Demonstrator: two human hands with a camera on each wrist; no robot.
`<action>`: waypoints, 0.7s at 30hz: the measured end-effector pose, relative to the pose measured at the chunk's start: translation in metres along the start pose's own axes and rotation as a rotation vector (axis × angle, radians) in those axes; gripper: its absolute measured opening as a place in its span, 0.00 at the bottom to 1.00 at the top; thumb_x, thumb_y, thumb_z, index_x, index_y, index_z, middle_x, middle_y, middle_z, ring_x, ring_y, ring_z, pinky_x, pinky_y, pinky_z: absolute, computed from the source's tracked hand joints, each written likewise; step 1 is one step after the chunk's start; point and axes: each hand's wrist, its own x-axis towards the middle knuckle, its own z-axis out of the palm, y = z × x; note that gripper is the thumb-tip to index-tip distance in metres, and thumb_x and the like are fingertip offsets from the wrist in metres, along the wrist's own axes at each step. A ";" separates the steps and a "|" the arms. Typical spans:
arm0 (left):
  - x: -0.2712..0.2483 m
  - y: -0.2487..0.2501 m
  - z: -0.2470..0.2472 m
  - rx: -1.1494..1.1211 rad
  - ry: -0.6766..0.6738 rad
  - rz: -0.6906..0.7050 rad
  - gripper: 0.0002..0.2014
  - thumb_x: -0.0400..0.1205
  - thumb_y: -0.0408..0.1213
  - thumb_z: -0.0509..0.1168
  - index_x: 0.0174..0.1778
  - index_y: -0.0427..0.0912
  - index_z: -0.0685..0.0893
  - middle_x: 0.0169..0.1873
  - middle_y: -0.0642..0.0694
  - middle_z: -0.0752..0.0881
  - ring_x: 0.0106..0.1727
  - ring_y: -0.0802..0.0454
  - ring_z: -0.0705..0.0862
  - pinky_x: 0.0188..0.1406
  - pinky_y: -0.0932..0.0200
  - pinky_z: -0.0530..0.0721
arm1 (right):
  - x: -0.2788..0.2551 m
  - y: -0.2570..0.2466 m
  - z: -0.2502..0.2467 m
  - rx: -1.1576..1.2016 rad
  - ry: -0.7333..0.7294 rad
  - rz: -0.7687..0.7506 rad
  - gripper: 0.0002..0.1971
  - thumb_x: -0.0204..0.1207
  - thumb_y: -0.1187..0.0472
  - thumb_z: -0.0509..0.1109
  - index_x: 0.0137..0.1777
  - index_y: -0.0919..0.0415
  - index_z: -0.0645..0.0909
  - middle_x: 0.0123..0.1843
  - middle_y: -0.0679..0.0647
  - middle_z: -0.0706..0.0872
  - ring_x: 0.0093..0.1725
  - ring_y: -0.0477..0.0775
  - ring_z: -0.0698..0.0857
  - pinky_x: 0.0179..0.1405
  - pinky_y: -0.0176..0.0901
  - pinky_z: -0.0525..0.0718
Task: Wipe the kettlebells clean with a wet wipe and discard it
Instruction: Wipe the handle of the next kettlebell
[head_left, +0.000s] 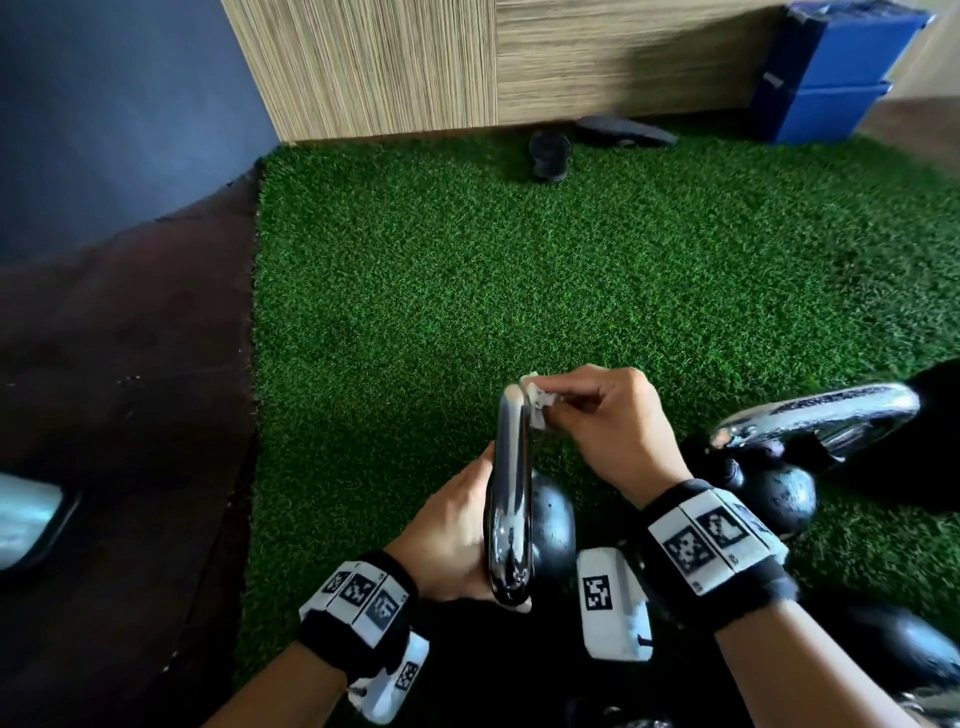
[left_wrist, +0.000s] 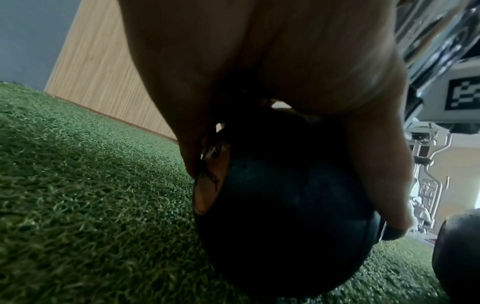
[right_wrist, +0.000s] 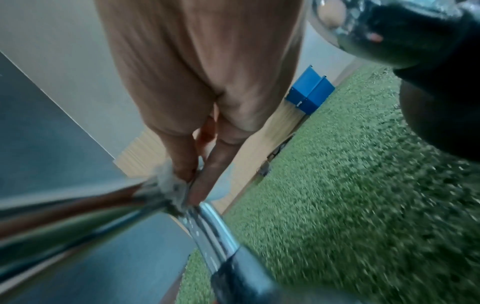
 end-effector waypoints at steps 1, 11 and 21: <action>0.000 -0.001 -0.002 0.038 -0.019 -0.013 0.56 0.58 0.64 0.83 0.81 0.60 0.63 0.70 0.76 0.71 0.71 0.75 0.74 0.68 0.83 0.69 | -0.001 -0.003 -0.003 -0.025 -0.030 -0.034 0.12 0.72 0.87 0.66 0.55 0.85 0.82 0.42 0.59 0.85 0.34 0.39 0.82 0.33 0.31 0.82; 0.018 -0.005 -0.021 0.128 -0.193 -0.208 0.60 0.53 0.56 0.89 0.80 0.51 0.65 0.64 0.77 0.71 0.69 0.75 0.74 0.69 0.79 0.70 | -0.006 -0.028 -0.014 -0.001 -0.216 0.072 0.09 0.72 0.83 0.71 0.52 0.83 0.84 0.50 0.73 0.89 0.29 0.44 0.89 0.34 0.43 0.91; 0.034 -0.002 -0.029 0.108 -0.329 -0.219 0.54 0.58 0.62 0.86 0.80 0.54 0.71 0.76 0.56 0.76 0.80 0.54 0.73 0.81 0.47 0.71 | -0.026 -0.027 -0.010 0.039 -0.432 0.043 0.10 0.64 0.73 0.83 0.37 0.57 0.91 0.39 0.63 0.93 0.38 0.66 0.93 0.40 0.58 0.93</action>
